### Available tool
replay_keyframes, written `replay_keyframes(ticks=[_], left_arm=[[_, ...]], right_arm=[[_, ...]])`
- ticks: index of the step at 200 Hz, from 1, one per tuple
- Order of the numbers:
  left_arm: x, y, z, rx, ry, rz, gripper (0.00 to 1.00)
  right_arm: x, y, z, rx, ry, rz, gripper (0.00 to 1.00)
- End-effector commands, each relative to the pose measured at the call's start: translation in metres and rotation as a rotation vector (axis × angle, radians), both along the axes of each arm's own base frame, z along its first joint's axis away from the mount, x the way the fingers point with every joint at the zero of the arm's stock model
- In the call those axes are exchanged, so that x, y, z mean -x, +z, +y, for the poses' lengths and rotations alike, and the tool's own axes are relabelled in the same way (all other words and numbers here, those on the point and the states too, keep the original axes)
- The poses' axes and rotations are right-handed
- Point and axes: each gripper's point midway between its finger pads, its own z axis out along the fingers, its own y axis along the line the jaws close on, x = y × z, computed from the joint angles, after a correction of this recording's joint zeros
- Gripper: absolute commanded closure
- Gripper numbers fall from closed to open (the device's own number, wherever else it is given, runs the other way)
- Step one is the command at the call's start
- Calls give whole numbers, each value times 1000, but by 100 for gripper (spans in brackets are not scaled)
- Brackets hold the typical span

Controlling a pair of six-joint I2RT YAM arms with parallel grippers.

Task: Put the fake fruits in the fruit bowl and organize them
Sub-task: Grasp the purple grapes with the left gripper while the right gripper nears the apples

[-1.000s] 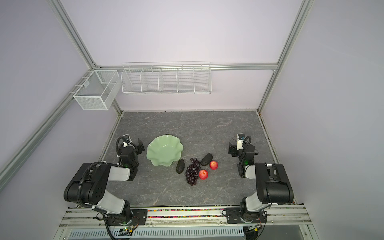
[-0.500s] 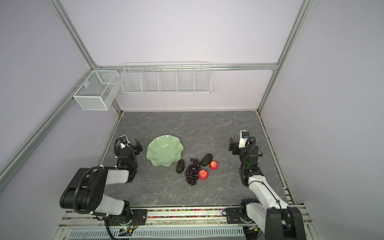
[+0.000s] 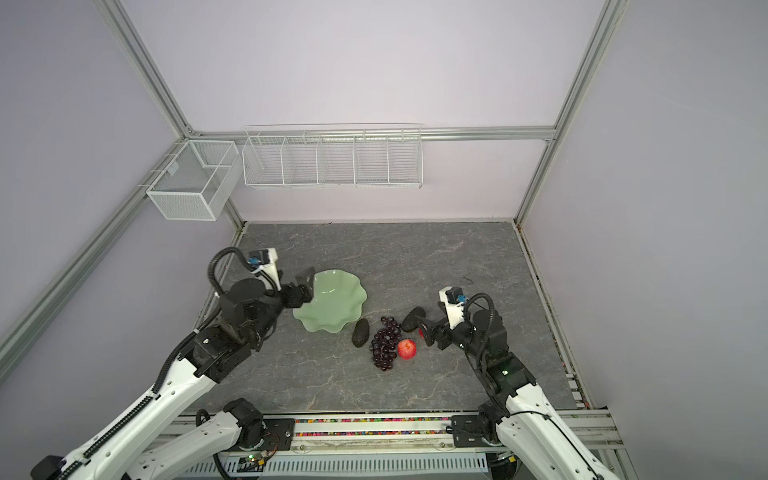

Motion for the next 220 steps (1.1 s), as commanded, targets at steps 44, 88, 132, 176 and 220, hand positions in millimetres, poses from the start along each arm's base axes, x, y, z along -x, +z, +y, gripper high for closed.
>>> replay_keyframes(ticks=[44,88,132,176,220], left_arm=[[87,-102,-102,-136,-305,395,12],[85,-137,-144,-148,-337,484,13],[73,-160,-175,-197,-361,498,15],[67,-190,-185,-259,-319,564,22],[61,-204,-178,-332,-262,581,23]], right_arm=[[37,-9,35,89,228,13,12],[57,-19,30,2,234,70,12],[58,-18,26,-6,219,41,12],[59,-14,21,-11,199,19,12],[60,-13,21,-17,201,13,12]])
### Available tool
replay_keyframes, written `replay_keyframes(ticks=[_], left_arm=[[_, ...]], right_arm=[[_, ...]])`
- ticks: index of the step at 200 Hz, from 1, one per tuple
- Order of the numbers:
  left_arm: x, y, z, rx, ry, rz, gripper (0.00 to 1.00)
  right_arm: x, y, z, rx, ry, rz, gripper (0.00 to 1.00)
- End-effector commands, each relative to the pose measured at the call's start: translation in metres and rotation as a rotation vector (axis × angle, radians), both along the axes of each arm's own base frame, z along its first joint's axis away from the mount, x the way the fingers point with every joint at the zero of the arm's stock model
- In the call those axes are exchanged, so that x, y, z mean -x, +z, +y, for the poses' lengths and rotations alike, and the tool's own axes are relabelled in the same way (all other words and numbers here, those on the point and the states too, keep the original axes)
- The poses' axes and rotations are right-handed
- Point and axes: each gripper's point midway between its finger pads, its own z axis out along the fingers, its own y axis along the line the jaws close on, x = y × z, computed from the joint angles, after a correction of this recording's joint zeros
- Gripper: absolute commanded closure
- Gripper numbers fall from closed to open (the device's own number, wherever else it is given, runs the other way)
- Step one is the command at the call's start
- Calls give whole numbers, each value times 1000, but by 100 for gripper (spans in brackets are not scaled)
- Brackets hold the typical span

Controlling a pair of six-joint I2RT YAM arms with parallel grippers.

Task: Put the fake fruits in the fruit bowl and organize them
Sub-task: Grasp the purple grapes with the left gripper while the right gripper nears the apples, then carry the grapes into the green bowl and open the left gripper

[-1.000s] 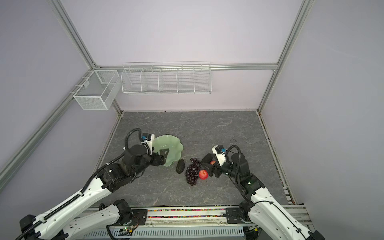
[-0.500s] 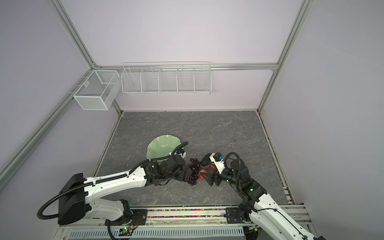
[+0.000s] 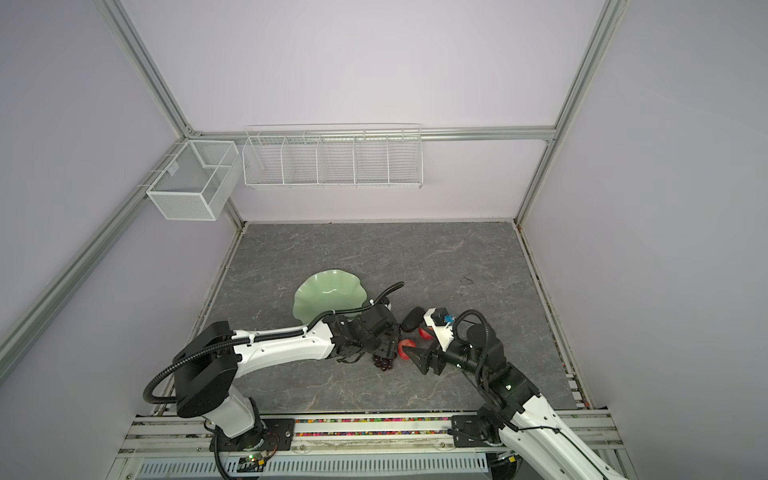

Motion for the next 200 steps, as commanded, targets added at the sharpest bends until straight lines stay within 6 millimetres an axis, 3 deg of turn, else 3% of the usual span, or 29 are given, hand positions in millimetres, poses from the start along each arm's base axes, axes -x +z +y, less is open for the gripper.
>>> replay_keyframes(ticks=[1,102,154,174,200], left_arm=[[-4,1,-1,-32,31,-7,23],[-13,-37,-7,-83,36,28,24],[-15,-48,-10,-96,35,39,38],[-17,-44,-11,-84,38,26,43],[-22,-19,-13,-9,37,-19,54]], right_arm=[[3,-7,0,4,3,20,12],[1,-9,-1,7,-7,17,12],[1,-9,-2,9,-9,16,12],[0,-10,-3,12,-18,14,12],[-4,-12,-4,22,-38,14,12]])
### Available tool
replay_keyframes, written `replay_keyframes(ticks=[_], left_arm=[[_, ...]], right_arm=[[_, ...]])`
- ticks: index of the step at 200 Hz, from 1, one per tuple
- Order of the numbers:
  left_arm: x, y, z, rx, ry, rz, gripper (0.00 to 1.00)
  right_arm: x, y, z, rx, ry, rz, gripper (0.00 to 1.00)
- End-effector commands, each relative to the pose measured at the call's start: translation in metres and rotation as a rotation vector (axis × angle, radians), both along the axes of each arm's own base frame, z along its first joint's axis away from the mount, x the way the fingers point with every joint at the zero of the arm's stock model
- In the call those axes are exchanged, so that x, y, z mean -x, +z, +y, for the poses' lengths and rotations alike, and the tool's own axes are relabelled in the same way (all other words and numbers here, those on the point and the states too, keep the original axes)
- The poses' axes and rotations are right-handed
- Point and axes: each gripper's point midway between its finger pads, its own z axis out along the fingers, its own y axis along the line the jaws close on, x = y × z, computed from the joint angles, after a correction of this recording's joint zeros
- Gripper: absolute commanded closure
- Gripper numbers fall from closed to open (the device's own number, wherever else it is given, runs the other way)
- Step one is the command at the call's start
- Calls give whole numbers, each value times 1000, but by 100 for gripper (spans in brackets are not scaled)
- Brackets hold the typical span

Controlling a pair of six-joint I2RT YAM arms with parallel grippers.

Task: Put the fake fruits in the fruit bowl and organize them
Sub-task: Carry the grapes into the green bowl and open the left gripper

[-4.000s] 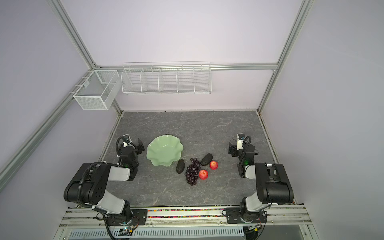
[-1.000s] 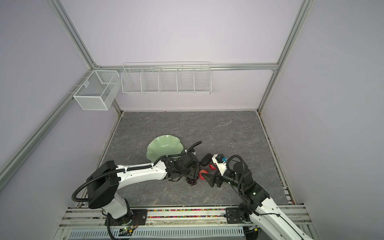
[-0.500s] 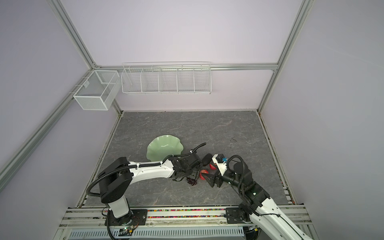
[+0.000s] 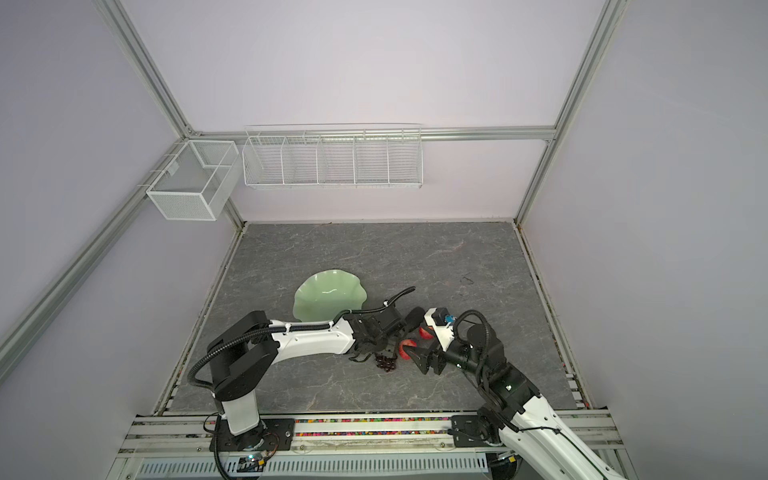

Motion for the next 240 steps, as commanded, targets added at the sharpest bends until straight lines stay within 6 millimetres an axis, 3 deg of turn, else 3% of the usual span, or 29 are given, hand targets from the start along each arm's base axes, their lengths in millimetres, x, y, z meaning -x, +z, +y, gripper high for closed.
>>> replay_keyframes(ticks=[1,38,91,161,201,221,240], left_arm=[[-10,25,-3,71,13,-53,54],[-19,55,-6,200,-11,-109,60],[-28,79,-13,263,-37,-140,67],[-35,114,0,299,-20,-200,69],[-50,166,31,358,39,-314,69],[-67,190,63,358,113,-389,70],[-84,200,102,332,195,-416,69]], right_arm=[[-1,-11,-2,19,-20,15,12],[-7,-14,-10,23,-77,2,12],[-15,-15,-26,17,-183,-37,12],[-17,-17,-26,21,-188,-31,12],[-10,-15,-7,-11,-72,-41,12],[-12,-12,5,-23,-17,-59,12],[-5,-7,19,-63,73,-60,12]])
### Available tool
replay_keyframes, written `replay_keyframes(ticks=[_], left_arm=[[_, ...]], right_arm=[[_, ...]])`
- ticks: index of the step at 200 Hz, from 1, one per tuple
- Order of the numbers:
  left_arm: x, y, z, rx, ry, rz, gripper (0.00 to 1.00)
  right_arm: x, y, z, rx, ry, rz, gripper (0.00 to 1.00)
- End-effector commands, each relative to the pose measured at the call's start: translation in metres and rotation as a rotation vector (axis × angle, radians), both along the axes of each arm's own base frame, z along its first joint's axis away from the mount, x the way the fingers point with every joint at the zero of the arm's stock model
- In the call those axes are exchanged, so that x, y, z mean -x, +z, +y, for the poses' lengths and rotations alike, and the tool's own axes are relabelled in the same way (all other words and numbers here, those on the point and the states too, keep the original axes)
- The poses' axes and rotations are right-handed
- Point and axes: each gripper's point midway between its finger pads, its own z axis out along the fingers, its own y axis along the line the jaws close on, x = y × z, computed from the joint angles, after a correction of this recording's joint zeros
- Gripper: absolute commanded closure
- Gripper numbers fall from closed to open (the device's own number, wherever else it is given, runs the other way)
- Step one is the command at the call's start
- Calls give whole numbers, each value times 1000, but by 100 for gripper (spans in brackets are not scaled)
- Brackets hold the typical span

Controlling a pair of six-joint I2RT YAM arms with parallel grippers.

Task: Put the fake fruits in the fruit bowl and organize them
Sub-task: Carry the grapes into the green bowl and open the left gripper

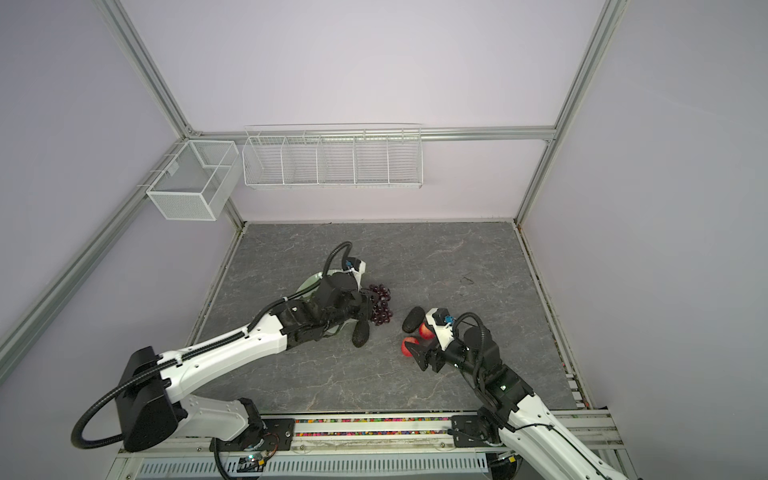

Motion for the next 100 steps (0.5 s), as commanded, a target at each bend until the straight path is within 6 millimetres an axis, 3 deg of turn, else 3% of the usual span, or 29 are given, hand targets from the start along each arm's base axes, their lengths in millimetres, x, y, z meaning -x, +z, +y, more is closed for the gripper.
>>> replay_keyframes(ticks=[1,19,37,68,100], left_arm=[[-21,6,49,-55,120,-31,69],[-36,-2,85,-113,206,-9,69],[-48,-20,108,-166,251,39,69],[-62,-53,125,-231,296,99,69],[-75,-84,126,-301,305,130,69]], right_arm=[[11,17,21,-79,140,-65,12],[23,21,33,-112,236,-64,12],[38,26,41,-138,322,-78,12],[25,18,38,-86,233,-73,12],[14,14,39,-64,181,-54,12]])
